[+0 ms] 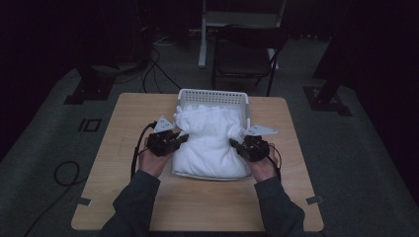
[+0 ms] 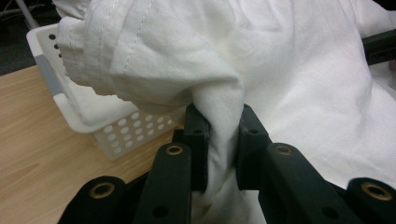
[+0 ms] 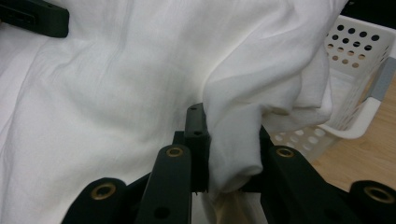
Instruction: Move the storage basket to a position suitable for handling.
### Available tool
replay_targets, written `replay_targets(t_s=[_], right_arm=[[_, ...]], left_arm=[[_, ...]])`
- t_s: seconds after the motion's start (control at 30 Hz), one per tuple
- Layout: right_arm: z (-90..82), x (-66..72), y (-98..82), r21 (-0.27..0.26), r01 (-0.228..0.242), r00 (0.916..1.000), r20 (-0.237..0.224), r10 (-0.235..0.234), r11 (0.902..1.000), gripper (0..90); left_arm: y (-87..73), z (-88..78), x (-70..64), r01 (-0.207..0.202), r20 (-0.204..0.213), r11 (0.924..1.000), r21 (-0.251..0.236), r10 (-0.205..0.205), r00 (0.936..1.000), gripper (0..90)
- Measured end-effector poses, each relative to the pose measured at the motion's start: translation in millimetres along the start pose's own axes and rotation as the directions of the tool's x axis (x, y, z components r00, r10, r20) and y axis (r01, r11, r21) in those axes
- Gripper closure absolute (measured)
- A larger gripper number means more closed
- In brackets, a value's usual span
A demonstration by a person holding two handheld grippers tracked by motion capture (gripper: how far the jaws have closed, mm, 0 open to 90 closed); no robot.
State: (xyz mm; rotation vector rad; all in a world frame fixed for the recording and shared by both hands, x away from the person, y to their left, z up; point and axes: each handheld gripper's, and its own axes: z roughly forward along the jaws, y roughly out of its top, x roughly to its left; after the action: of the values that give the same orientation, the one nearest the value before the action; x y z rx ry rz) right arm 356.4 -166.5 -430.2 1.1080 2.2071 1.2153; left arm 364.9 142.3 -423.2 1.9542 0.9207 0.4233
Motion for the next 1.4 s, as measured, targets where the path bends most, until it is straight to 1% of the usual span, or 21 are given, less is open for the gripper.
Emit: replay_targets(t_s=[0.2,0.4,0.8,1.17,1.27,1.4], right_arm=[[0.7,-3.4,4.6,-0.004,-0.005,1.0000,0.006,0.005,1.0000,78.0],[2.9,-7.4,11.6,-0.015,-0.012,0.9998,0.018,0.013,0.9998,78.1],[9.5,-13.7,22.5,-0.022,-0.020,0.9992,0.034,0.021,0.9995,78.0],[13.8,-21.9,30.0,-0.031,-0.040,0.9981,0.045,0.042,0.9987,78.0],[15.1,-24.7,32.4,-0.030,-0.046,0.9978,0.046,0.048,0.9985,78.0],[17.3,-28.1,35.0,-0.027,-0.054,0.9972,0.050,0.055,0.9982,78.0]], left_arm=[[6.0,2.0,1.9,0.000,-0.004,1.0000,-0.002,0.000,1.0000,78.1],[11.5,4.2,4.1,0.018,-0.014,0.9998,-0.010,-0.018,0.9997,78.2],[21.6,9.5,10.4,0.037,-0.027,0.9992,-0.015,-0.038,0.9989,78.2],[33.5,15.2,14.6,0.026,-0.041,0.9996,-0.012,-0.027,0.9988,78.1],[35.7,18.0,16.2,0.033,-0.043,0.9994,-0.012,-0.034,0.9985,78.1],[39.1,21.5,17.7,0.032,-0.046,0.9995,-0.009,-0.032,0.9984,78.1]])
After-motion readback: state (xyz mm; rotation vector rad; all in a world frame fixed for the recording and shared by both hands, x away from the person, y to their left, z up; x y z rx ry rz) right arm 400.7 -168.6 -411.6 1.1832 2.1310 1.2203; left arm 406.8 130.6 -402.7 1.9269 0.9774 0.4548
